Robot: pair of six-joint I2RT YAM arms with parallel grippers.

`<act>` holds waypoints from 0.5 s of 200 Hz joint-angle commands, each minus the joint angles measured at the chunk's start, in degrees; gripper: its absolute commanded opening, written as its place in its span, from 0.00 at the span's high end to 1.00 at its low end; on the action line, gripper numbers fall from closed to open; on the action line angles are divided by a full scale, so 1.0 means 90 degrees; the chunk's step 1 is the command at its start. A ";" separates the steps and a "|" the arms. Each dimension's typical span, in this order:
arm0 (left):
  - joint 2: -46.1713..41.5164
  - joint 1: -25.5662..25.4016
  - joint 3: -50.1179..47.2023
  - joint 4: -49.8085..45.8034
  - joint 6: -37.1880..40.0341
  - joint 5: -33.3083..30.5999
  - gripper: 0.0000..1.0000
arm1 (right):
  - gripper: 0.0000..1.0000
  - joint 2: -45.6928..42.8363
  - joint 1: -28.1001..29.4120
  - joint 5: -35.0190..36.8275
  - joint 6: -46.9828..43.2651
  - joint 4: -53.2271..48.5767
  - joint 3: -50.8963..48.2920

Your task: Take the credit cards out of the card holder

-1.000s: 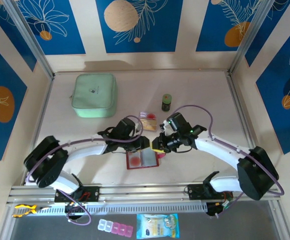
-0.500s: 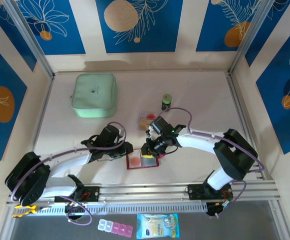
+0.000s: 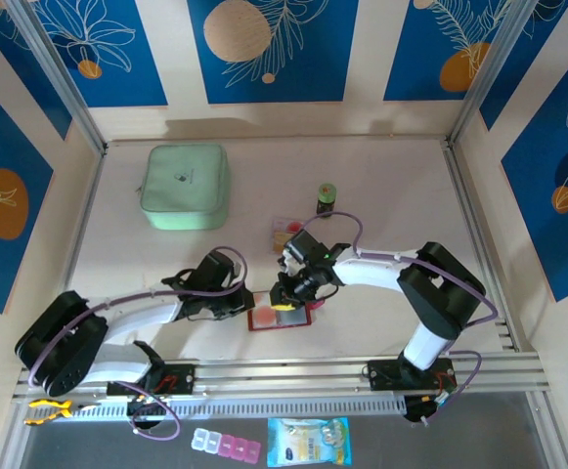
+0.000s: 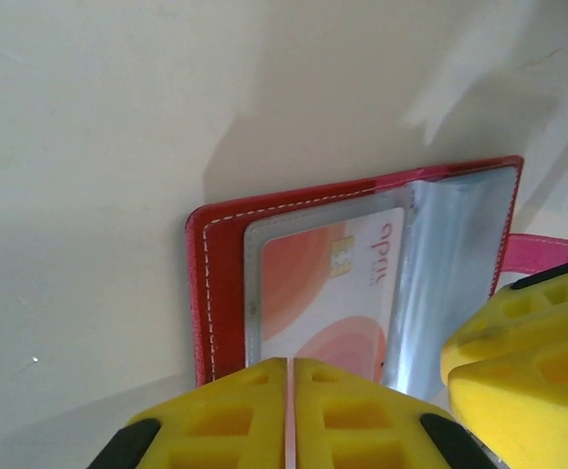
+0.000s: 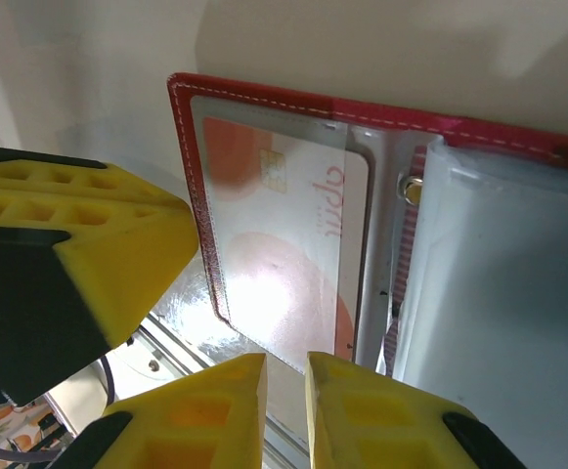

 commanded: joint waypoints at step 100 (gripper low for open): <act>0.0340 0.0060 -0.0071 -0.0287 0.0240 0.0073 0.93 | 0.79 0.0479 0.0077 0.0082 -0.0089 -0.0167 0.0346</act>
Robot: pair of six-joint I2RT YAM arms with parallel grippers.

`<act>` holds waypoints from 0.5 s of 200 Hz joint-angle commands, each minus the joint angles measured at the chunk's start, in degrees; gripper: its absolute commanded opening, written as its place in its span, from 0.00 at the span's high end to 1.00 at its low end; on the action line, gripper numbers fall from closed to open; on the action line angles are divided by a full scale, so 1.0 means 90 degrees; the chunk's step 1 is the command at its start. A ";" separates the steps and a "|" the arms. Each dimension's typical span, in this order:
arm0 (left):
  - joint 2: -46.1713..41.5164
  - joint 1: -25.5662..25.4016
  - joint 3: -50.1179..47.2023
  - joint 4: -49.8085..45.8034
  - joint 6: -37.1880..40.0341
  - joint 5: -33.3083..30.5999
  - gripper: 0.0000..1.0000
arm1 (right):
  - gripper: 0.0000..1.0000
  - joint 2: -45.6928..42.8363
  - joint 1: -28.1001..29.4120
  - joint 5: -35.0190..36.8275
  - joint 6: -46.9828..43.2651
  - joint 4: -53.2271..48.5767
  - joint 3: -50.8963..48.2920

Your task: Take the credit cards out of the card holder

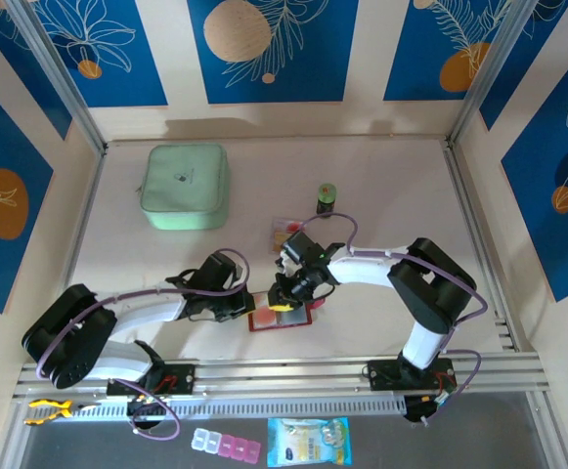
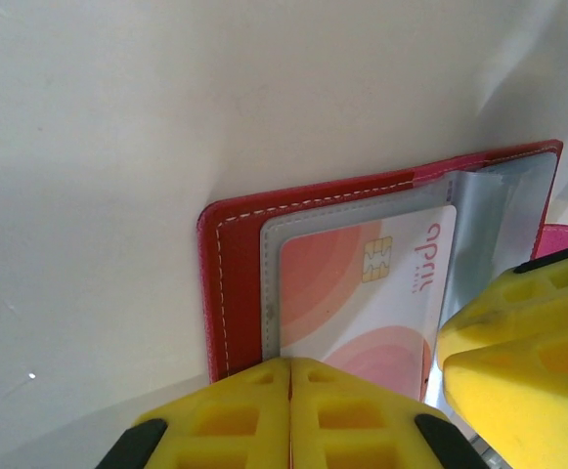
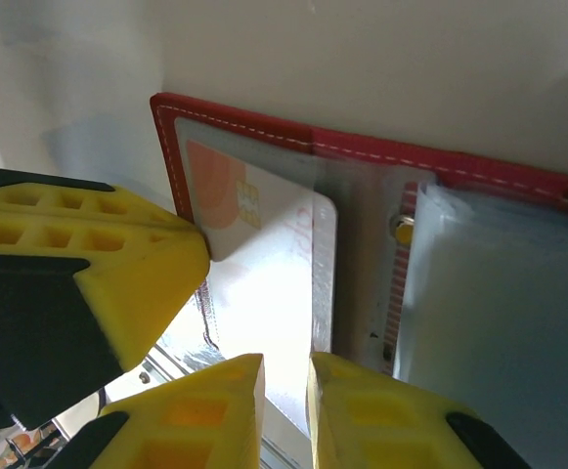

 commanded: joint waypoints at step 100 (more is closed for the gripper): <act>0.0027 0.0060 -0.0024 -0.0518 0.0269 -0.0075 0.93 | 0.79 0.0013 0.0066 0.0370 -0.0118 -0.0405 0.0166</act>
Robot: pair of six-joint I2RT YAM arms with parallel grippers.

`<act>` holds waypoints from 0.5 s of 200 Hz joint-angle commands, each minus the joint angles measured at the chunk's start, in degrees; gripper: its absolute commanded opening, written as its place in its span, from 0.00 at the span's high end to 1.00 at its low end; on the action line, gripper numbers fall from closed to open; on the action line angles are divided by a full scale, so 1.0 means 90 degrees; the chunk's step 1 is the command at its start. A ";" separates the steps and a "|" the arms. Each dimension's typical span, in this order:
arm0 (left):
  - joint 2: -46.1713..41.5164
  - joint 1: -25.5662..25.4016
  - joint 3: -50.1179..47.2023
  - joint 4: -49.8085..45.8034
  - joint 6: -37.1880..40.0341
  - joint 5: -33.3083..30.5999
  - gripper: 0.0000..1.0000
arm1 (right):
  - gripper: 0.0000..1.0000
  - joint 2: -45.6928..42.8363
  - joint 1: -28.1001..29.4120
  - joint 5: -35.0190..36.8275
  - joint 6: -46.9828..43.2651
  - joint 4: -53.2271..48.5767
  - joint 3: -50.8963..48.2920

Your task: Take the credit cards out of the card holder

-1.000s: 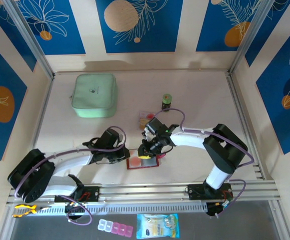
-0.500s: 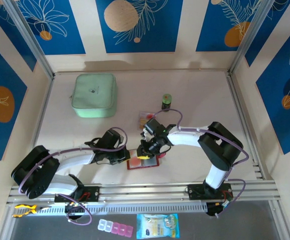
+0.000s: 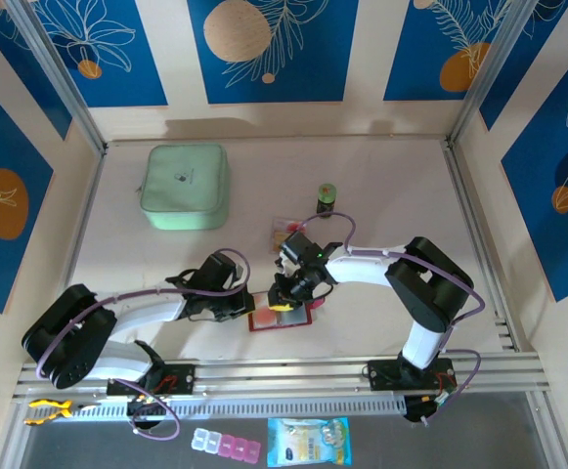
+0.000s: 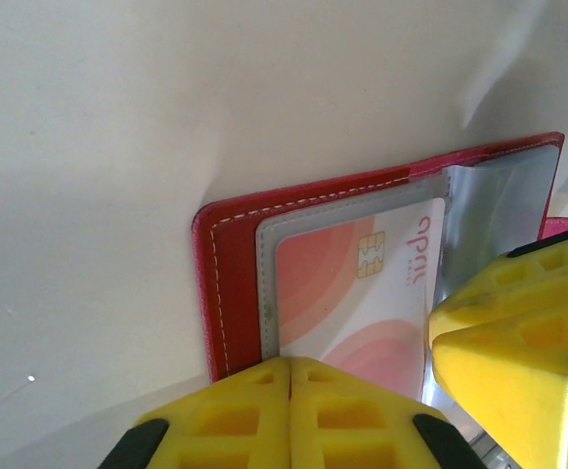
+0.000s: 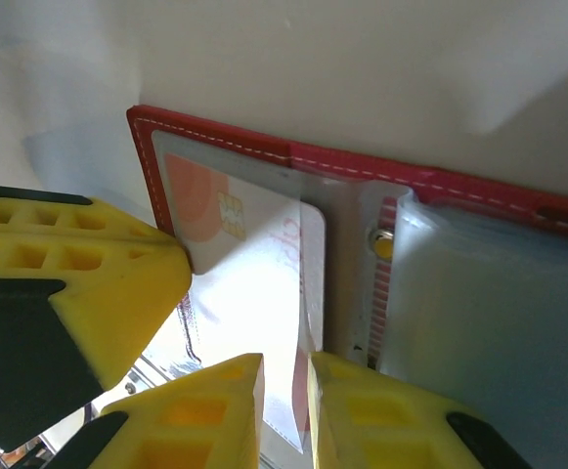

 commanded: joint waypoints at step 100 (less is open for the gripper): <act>0.0036 0.0058 -0.0006 -0.0510 0.0132 -0.0088 0.94 | 0.82 -0.0018 0.0005 0.0080 -0.0018 -0.0123 -0.0017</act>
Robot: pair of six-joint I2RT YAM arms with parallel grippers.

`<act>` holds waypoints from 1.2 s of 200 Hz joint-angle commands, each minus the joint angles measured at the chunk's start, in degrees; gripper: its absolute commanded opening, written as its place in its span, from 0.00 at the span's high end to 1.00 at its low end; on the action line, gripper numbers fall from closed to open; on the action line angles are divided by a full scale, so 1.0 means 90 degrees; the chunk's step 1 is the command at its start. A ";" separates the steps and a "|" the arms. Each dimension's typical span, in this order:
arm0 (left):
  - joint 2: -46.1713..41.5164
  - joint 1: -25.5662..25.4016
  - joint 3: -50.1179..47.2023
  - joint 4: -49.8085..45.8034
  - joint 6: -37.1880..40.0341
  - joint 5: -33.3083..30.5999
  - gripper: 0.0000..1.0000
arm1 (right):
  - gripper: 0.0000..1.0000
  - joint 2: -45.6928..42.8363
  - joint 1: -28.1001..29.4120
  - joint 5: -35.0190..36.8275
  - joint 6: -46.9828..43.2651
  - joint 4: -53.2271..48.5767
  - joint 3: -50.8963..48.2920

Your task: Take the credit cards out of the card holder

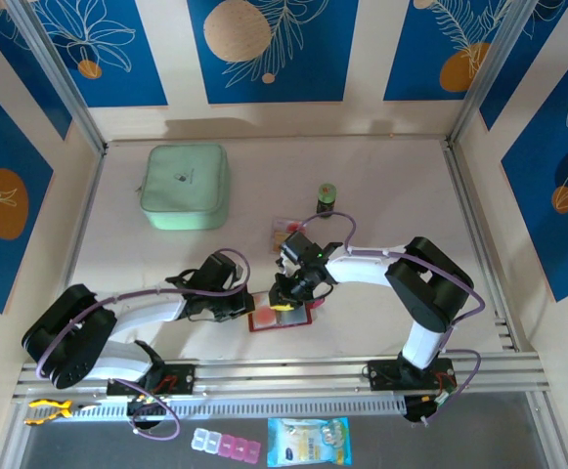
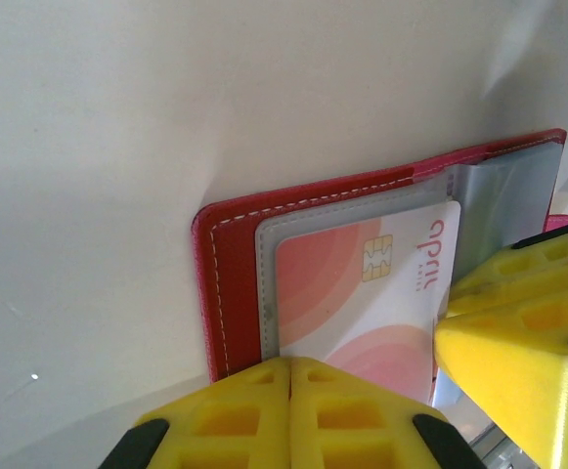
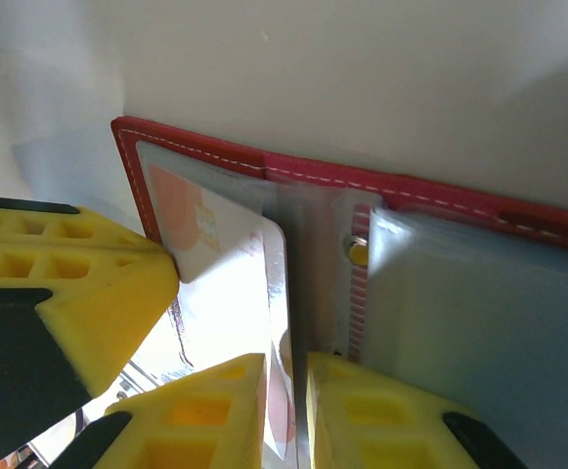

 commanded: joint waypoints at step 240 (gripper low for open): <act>0.0118 0.0069 -0.0051 -0.0537 0.0117 -0.0112 0.94 | 0.86 -0.0334 -0.0237 -0.0449 0.0194 0.0455 -0.0554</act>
